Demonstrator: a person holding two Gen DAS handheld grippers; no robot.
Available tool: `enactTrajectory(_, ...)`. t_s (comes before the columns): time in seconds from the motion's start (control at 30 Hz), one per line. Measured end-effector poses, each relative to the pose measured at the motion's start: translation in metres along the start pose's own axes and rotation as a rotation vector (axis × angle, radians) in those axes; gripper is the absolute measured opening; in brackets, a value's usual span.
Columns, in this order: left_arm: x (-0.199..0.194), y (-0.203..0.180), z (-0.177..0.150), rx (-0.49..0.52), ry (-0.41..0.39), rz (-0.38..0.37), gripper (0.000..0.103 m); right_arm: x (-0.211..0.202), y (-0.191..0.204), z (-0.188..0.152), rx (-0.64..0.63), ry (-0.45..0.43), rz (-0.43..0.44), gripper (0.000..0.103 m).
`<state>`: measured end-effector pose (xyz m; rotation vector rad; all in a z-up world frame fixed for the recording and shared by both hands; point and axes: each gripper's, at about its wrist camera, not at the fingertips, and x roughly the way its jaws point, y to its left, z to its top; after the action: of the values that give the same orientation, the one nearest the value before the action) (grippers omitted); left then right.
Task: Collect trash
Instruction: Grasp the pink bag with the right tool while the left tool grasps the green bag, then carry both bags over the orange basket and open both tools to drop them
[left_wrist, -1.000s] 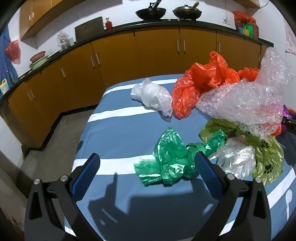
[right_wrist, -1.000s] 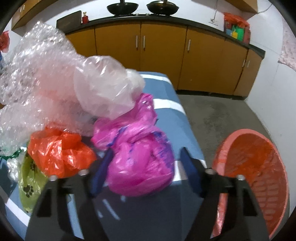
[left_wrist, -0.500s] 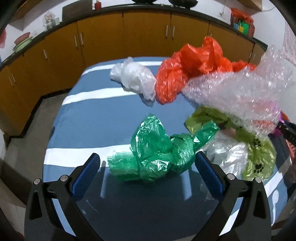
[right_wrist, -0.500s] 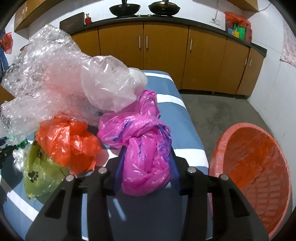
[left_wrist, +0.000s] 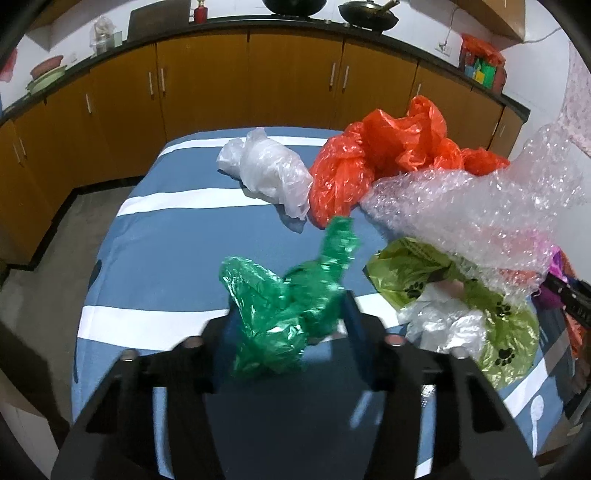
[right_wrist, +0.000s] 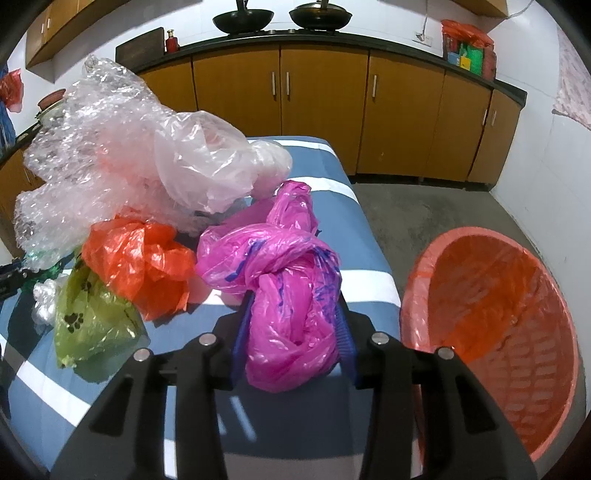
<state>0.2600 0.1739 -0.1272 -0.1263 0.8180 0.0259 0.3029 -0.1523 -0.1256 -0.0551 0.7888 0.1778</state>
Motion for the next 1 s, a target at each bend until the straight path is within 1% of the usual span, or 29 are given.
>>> enactTrajectory(0.03,0.0,0.001,-0.001,-0.001,-0.002,-0.006,0.037,-0.002,0.0,-0.002,0.001,0.0,0.001,0.04)
enactTrajectory(0.07,0.0,0.0,-0.001,0.0,-0.003,-0.009,0.034,-0.004,-0.001,-0.003,0.002,0.001,0.002,0.04)
enactTrajectory(0.13,-0.002,0.0,-0.002,0.004,-0.009,-0.014,0.03,-0.007,-0.001,-0.007,0.004,0.001,0.004,0.039)
enactTrajectory(0.2,-0.006,-0.002,-0.004,0.012,-0.017,-0.014,0.029,-0.012,-0.003,-0.01,0.007,0.001,0.005,0.039)
enactTrajectory(0.47,-0.032,-0.002,-0.005,0.003,-0.065,0.001,0.028,-0.034,-0.011,-0.021,0.032,-0.007,0.017,0.037)
enactTrajectory(0.63,-0.053,-0.007,-0.005,0.001,-0.104,-0.012,0.028,-0.048,-0.015,-0.027,0.046,-0.016,0.023,0.037)
enactTrajectory(0.87,-0.086,-0.03,0.001,0.027,-0.166,-0.061,0.028,-0.071,-0.022,-0.039,0.053,-0.025,0.036,0.037)
enactTrajectory(1.0,-0.11,-0.058,0.008,0.063,-0.211,-0.12,0.028,-0.089,-0.033,-0.042,0.072,-0.052,0.031,0.037)
